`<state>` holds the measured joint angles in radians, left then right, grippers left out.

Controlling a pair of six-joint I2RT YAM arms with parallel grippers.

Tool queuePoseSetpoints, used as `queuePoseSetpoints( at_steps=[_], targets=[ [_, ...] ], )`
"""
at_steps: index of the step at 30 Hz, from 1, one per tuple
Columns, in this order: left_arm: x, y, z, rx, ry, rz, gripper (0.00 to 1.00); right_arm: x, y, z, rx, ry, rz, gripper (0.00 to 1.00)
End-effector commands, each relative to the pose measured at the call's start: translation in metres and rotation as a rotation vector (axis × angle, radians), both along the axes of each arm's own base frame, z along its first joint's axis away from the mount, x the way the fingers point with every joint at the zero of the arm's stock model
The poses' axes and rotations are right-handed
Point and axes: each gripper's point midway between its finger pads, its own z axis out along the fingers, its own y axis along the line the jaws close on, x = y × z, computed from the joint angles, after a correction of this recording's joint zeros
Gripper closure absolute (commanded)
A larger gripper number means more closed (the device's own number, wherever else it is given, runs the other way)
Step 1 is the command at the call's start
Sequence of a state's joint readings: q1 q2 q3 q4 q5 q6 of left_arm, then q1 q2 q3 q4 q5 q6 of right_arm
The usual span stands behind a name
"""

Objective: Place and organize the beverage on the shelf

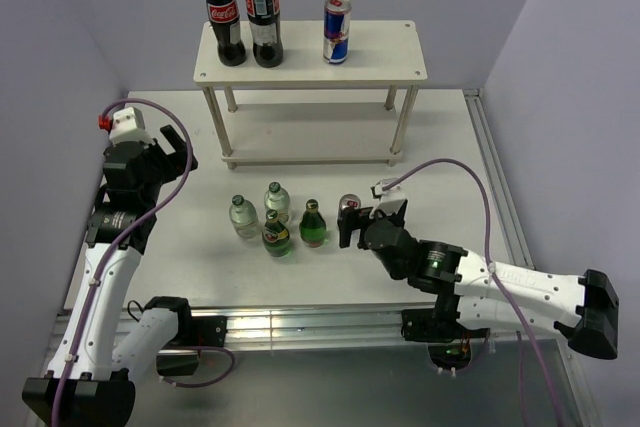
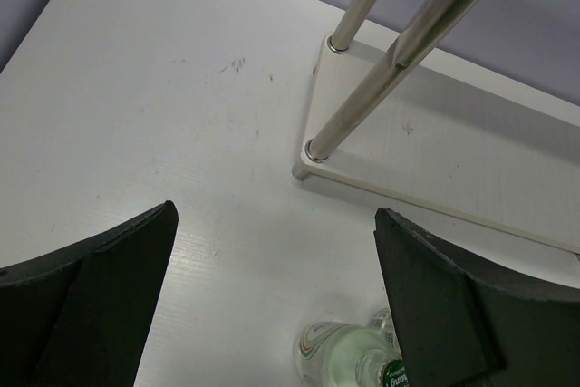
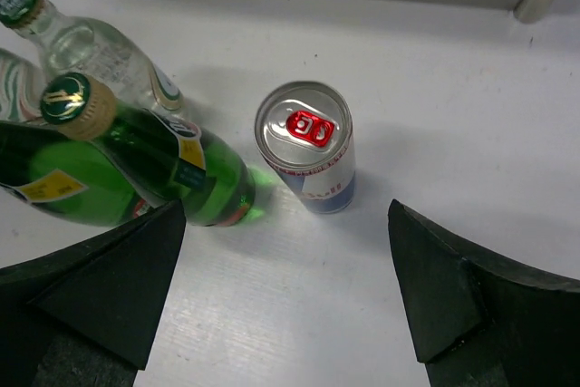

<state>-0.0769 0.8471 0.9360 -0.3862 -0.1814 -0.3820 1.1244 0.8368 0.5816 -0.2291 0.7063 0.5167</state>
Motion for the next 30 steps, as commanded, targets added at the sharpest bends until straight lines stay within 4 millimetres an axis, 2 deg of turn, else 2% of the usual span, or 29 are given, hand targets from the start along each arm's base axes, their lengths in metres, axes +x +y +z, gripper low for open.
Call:
queuePoseSetpoints(
  at_steps=[1,6,12,20,21,25,26,27,28,30],
  targets=[
    [0.001,0.002,0.005,0.011,-0.018,0.002,0.03,0.004,0.001,-0.011,0.086,0.025,-0.099,0.0],
    [0.002,0.002,0.003,0.011,-0.009,0.002,0.03,0.013,0.005,-0.035,0.051,0.025,-0.149,0.0],
    [0.003,0.002,0.002,0.014,-0.007,0.001,0.03,0.026,0.011,-0.049,0.017,-0.006,-0.191,0.0],
    [0.004,0.001,0.001,0.013,-0.004,-0.004,0.03,0.057,0.004,-0.064,0.038,-0.048,-0.299,0.03],
    [0.003,0.001,0.002,0.013,-0.006,-0.004,0.03,0.06,0.004,-0.071,0.021,-0.043,-0.307,0.04],
    [0.004,0.001,0.001,0.013,-0.004,-0.004,0.03,0.076,0.003,-0.078,0.01,-0.068,-0.343,0.21],
    [0.003,0.001,0.002,0.012,-0.006,-0.006,0.03,0.079,0.005,-0.075,0.02,-0.081,-0.348,0.33],
    [0.003,0.001,0.002,0.012,-0.007,-0.006,0.03,0.081,0.004,-0.077,0.007,-0.084,-0.358,0.39],
    [0.004,0.001,0.001,0.014,-0.004,-0.006,0.03,0.081,0.004,-0.076,0.003,-0.084,-0.356,0.57],
    [0.004,0.001,0.002,0.013,-0.006,-0.004,0.03,0.081,0.005,-0.068,0.014,-0.087,-0.349,0.81]
  ],
)
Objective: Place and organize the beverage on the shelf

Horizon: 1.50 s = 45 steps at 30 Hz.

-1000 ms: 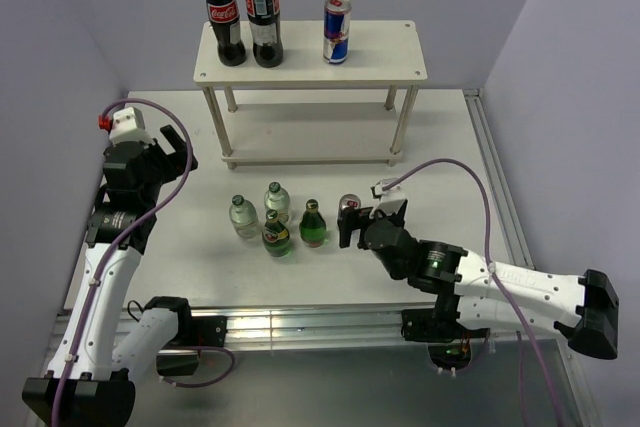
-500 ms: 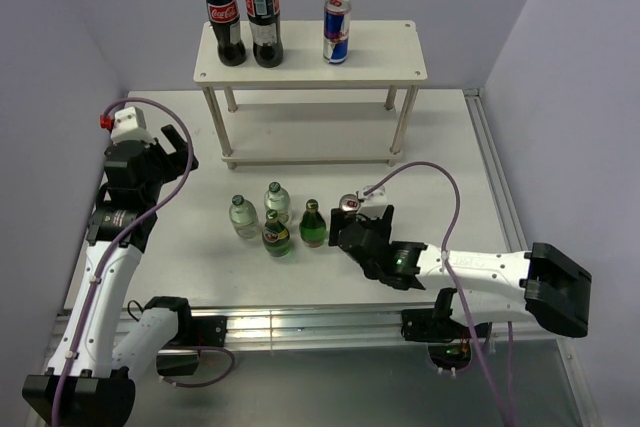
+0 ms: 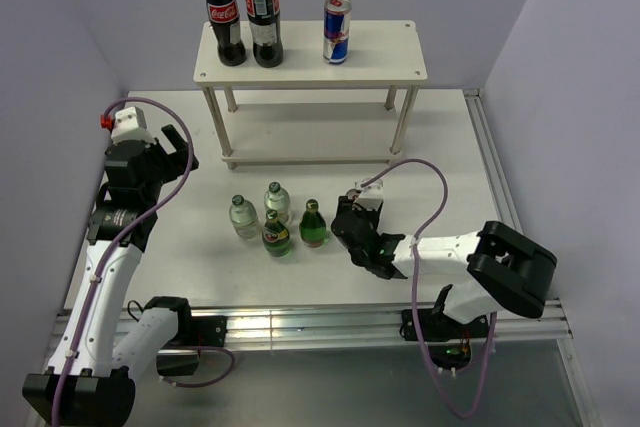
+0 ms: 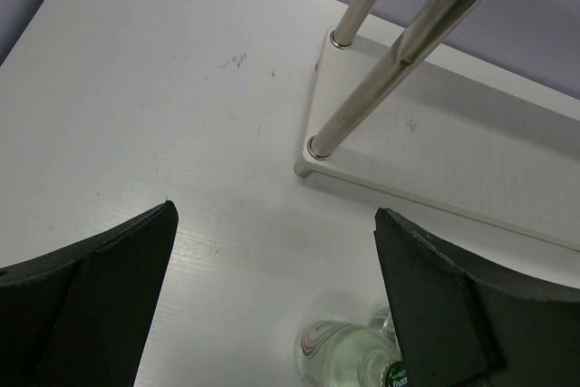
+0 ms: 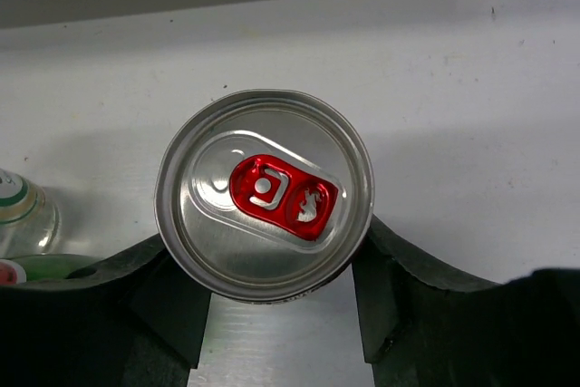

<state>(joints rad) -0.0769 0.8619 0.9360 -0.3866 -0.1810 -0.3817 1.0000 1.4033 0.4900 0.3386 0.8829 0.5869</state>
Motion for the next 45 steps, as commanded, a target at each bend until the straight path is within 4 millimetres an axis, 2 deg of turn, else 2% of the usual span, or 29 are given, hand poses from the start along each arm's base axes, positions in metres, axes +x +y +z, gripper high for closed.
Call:
queuePoseSetpoints(
  at_steps=[1,2,5,6,7,9,10,11,13,14,16,17,19,20,22,23,25,29,30,31,32,33,34,35,36,39,40,41,45],
  targets=[
    [0.001,0.001,0.007,0.013,-0.021,-0.004,0.03,0.011,0.001,0.029,0.07,-0.073,-0.054,0.99],
    [0.001,0.002,0.006,0.013,-0.021,-0.003,0.03,0.01,-0.002,0.033,0.045,-0.06,-0.061,1.0],
    [0.001,0.001,0.007,0.01,-0.022,-0.007,0.03,0.007,-0.009,0.068,0.033,-0.077,-0.076,1.0],
    [0.001,0.0,0.006,0.01,-0.019,-0.008,0.03,0.006,-0.012,0.091,0.073,-0.104,-0.081,1.0],
    [0.001,0.0,0.007,0.01,-0.021,-0.008,0.03,0.005,-0.014,0.106,0.062,-0.116,-0.066,1.0],
    [0.002,0.0,0.006,0.01,-0.018,-0.008,0.03,0.004,-0.016,0.155,0.099,-0.165,-0.055,1.0],
    [0.002,0.001,0.005,0.009,-0.016,-0.007,0.03,0.005,-0.018,0.172,0.064,-0.185,-0.037,1.0],
    [0.001,0.001,0.006,0.01,-0.02,-0.004,0.03,0.006,-0.02,0.203,0.081,-0.212,-0.038,1.0],
    [0.0,0.003,0.008,0.011,-0.024,0.009,0.03,0.008,-0.026,0.238,0.045,-0.248,-0.022,1.0],
    [0.0,0.004,0.008,0.013,-0.024,0.01,0.03,0.009,-0.025,0.269,0.074,-0.283,-0.012,1.0],
    [0.0,0.004,0.009,0.012,-0.029,0.008,0.04,0.016,-0.032,0.297,0.039,-0.324,-0.003,1.0],
    [-0.001,0.003,0.009,0.011,-0.03,0.005,0.04,0.018,-0.036,0.326,0.072,-0.364,-0.011,1.0],
    [0.0,0.002,0.008,0.011,-0.027,0.002,0.09,0.032,-0.043,0.348,0.052,-0.387,-0.017,1.0],
    [0.001,0.002,0.008,0.01,-0.026,-0.001,0.11,0.039,-0.046,0.369,0.064,-0.412,-0.03,1.0],
    [0.001,0.002,0.007,0.01,-0.023,0.001,0.11,0.055,-0.057,0.388,0.037,-0.434,-0.047,1.0],
    [0.001,0.002,0.007,0.009,-0.023,-0.003,0.1,0.065,-0.055,0.402,0.035,-0.446,-0.051,1.0],
    [0.002,0.001,0.005,0.008,-0.016,-0.008,0.1,0.082,-0.057,0.413,0.028,-0.451,-0.044,1.0],
    [0.002,0.0,0.006,0.006,-0.018,-0.011,0.26,0.125,-0.057,0.424,0.015,-0.438,-0.059,1.0],
    [0.003,-0.001,0.005,0.006,-0.016,-0.017,0.55,0.132,-0.058,0.424,0.01,-0.432,-0.067,1.0],
    [0.003,-0.001,0.005,0.005,-0.016,-0.02,0.68,0.138,-0.058,0.425,0.022,-0.433,-0.068,1.0],
    [0.003,-0.001,0.004,0.004,-0.012,-0.02,0.75,0.151,-0.06,0.425,0.026,-0.432,-0.071,1.0],
    [0.004,0.0,0.004,0.004,-0.007,-0.013,0.7,0.156,-0.061,0.425,0.036,-0.432,-0.074,1.0],
    [0.004,0.001,0.002,0.005,-0.003,-0.01,0.52,0.16,-0.063,0.437,0.052,-0.453,-0.078,1.0],
    [0.004,0.0,0.004,0.002,-0.007,-0.011,0.14,0.177,-0.06,0.422,0.034,-0.416,-0.076,1.0],
    [0.004,0.0,0.003,0.003,-0.006,-0.014,0.01,0.183,-0.06,0.421,0.031,-0.41,-0.077,1.0],
    [0.004,0.0,0.004,0.002,-0.009,-0.014,0.01,0.205,-0.056,0.416,0.003,-0.389,-0.082,1.0],
    [0.004,0.0,0.003,0.001,-0.007,-0.017,0.01,0.208,-0.055,0.42,0.008,-0.397,-0.085,1.0],
    [0.004,-0.001,0.003,0.001,-0.007,-0.019,0.01,0.216,-0.053,0.412,0.003,-0.382,-0.082,1.0],
    [0.005,0.0,0.002,0.003,-0.002,-0.018,0.01,0.229,-0.056,0.402,0.01,-0.364,-0.091,1.0]
  ],
)
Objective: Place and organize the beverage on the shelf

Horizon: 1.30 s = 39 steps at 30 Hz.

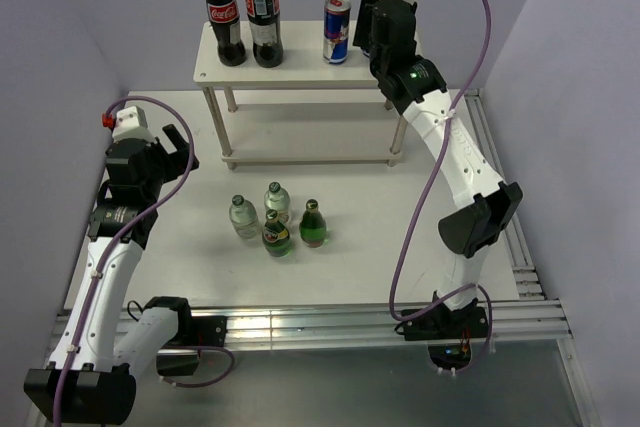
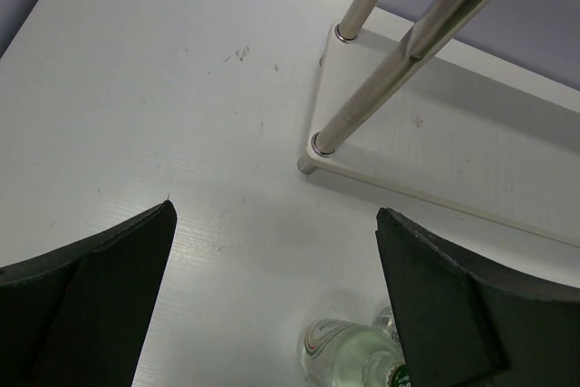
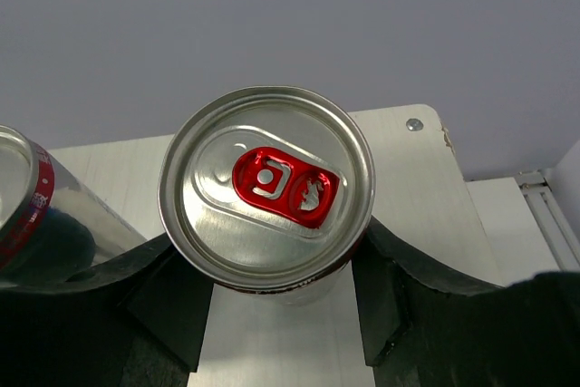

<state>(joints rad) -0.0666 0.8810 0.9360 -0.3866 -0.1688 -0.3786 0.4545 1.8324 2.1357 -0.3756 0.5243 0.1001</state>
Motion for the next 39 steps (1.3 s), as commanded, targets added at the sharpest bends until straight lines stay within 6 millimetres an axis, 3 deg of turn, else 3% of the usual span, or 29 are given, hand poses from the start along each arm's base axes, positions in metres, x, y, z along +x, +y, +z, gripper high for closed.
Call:
queuePoseSetpoints(
  at_steps=[1,4,5,6,7,9,10,20,23,24,25,26,27,28,29,30,31,32,36,38,39],
  targets=[
    [0.001,-0.001,0.007,0.002,-0.021,-0.014,0.01,-0.003,-0.006,0.041,0.064,-0.096,0.006,1.0],
    [0.002,-0.001,0.007,0.003,-0.02,-0.014,0.01,0.002,-0.005,0.031,0.059,-0.075,0.009,1.0],
    [0.002,-0.001,0.007,0.003,-0.02,-0.014,0.01,0.002,-0.005,0.028,0.059,-0.068,0.007,0.95],
    [0.002,-0.001,0.007,0.004,-0.02,-0.013,0.01,0.002,-0.005,0.026,0.061,-0.065,0.004,0.73],
    [0.002,0.0,0.007,0.004,-0.02,-0.011,0.01,0.003,-0.004,0.022,0.06,-0.058,0.01,0.61],
    [0.002,-0.001,0.006,0.003,-0.017,-0.013,0.01,0.003,-0.003,0.018,0.058,-0.051,0.011,0.37],
    [0.002,-0.001,0.006,0.003,-0.016,-0.013,0.01,0.004,-0.004,0.015,0.055,-0.046,0.01,0.33],
    [0.002,0.0,0.006,0.006,-0.017,-0.009,0.01,0.014,-0.002,0.002,0.045,-0.019,0.004,0.25],
    [0.003,0.0,0.005,0.006,-0.014,-0.009,0.01,0.009,-0.005,0.001,0.056,-0.013,-0.006,0.06],
    [0.003,0.0,0.005,0.006,-0.013,-0.01,0.01,0.008,-0.007,-0.01,0.048,0.009,-0.012,0.04],
    [0.003,0.0,0.003,0.006,-0.008,-0.01,0.01,-0.001,-0.011,0.003,0.066,-0.02,-0.013,0.02],
    [0.003,0.0,0.004,0.006,-0.01,-0.01,0.01,-0.005,-0.012,0.002,0.074,-0.023,-0.015,0.01],
    [0.003,0.0,0.005,0.006,-0.013,-0.009,0.01,-0.009,-0.013,-0.011,0.068,0.002,-0.011,0.0],
    [0.003,0.0,0.004,0.007,-0.01,-0.009,0.01,-0.022,-0.017,0.004,0.09,-0.034,-0.008,0.0],
    [0.003,0.001,0.005,0.007,-0.011,-0.007,0.01,-0.028,-0.019,0.005,0.111,-0.042,-0.007,0.0],
    [0.003,0.001,0.005,0.008,-0.011,-0.004,0.01,-0.033,-0.019,-0.009,0.104,-0.017,-0.004,0.0],
    [0.003,0.001,0.005,0.007,-0.011,-0.004,0.01,-0.048,-0.02,0.004,0.126,-0.05,0.003,0.0],
    [0.003,0.003,0.004,0.009,-0.01,0.003,0.01,-0.055,-0.02,0.005,0.136,-0.054,0.006,0.0],
    [0.004,0.013,0.002,0.016,-0.004,0.062,0.01,-0.105,-0.029,0.0,0.139,-0.079,-0.046,0.0],
    [0.004,0.018,0.001,0.01,-0.011,0.1,0.01,-0.137,-0.012,-0.008,0.129,-0.092,-0.031,0.0],
    [0.004,0.02,0.001,0.015,-0.014,0.111,0.01,-0.156,-0.008,-0.022,0.144,-0.097,-0.002,0.0]
  ],
)
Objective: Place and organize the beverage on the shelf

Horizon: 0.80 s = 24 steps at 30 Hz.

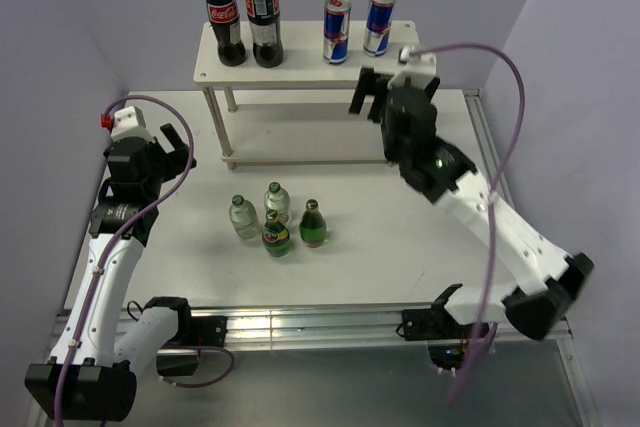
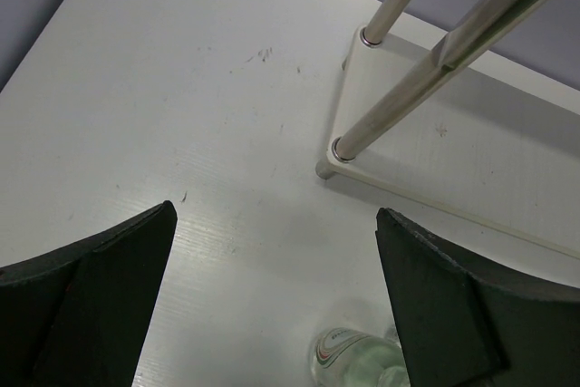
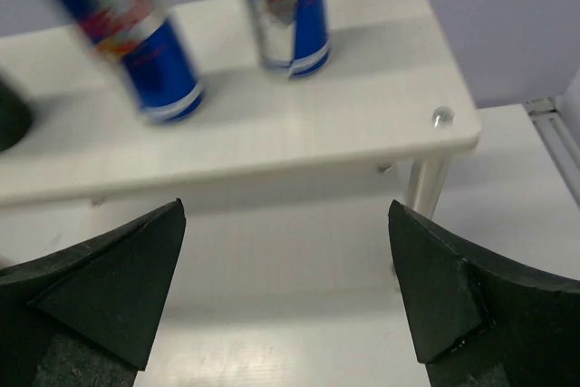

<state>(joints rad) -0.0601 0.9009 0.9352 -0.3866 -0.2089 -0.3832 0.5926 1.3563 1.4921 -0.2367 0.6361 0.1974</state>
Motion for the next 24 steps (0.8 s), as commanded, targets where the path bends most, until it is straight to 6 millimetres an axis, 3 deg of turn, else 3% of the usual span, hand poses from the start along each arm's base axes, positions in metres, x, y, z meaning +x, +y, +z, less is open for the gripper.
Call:
queuePoseSetpoints(
  at_steps=[1,2,3,4,5,8,9,11,12,13,16,20,24],
  targets=[
    [0.002,0.012,0.006,0.003,-0.04,0.068,0.01,-0.054,0.006,0.009,0.101,-0.106,-0.004,0.0],
    [0.003,0.012,0.005,0.005,-0.048,0.07,0.01,-0.074,0.034,-0.027,0.079,-0.057,0.093,0.0],
    [0.003,0.012,0.004,0.004,-0.048,0.067,0.01,-0.091,0.039,-0.031,0.115,-0.064,0.14,0.0],
    [0.004,0.012,0.002,-0.001,-0.042,0.074,0.01,-0.103,0.05,-0.048,0.124,-0.035,0.184,0.0],
    [0.004,0.013,0.002,-0.002,-0.042,0.077,0.01,-0.122,0.07,-0.085,0.138,0.031,0.25,0.01],
    [0.004,0.01,0.001,-0.01,-0.042,0.067,0.01,-0.152,0.087,-0.132,0.163,0.099,0.321,0.01],
    [0.005,0.01,0.002,-0.009,-0.049,0.06,0.01,-0.168,0.1,-0.164,0.127,0.15,0.384,0.01],
    [0.005,0.004,0.005,-0.016,-0.064,0.025,0.01,-0.18,0.11,-0.195,0.133,0.202,0.421,0.02],
    [0.005,0.003,0.005,-0.017,-0.067,0.02,0.01,-0.191,0.124,-0.211,0.123,0.239,0.486,0.02],
    [0.004,0.0,0.006,-0.021,-0.066,0.001,0.01,-0.194,0.136,-0.214,0.157,0.238,0.522,0.02],
    [0.003,-0.013,0.006,-0.016,-0.062,-0.083,0.01,-0.193,0.147,-0.248,0.115,0.285,0.518,0.02],
    [0.003,-0.01,0.003,-0.004,-0.041,-0.071,0.01,-0.185,0.156,-0.252,0.099,0.268,0.503,0.02],
    [0.004,-0.011,0.0,-0.003,-0.027,-0.078,0.02,-0.178,0.165,-0.271,0.042,0.285,0.482,0.02]
  ],
)
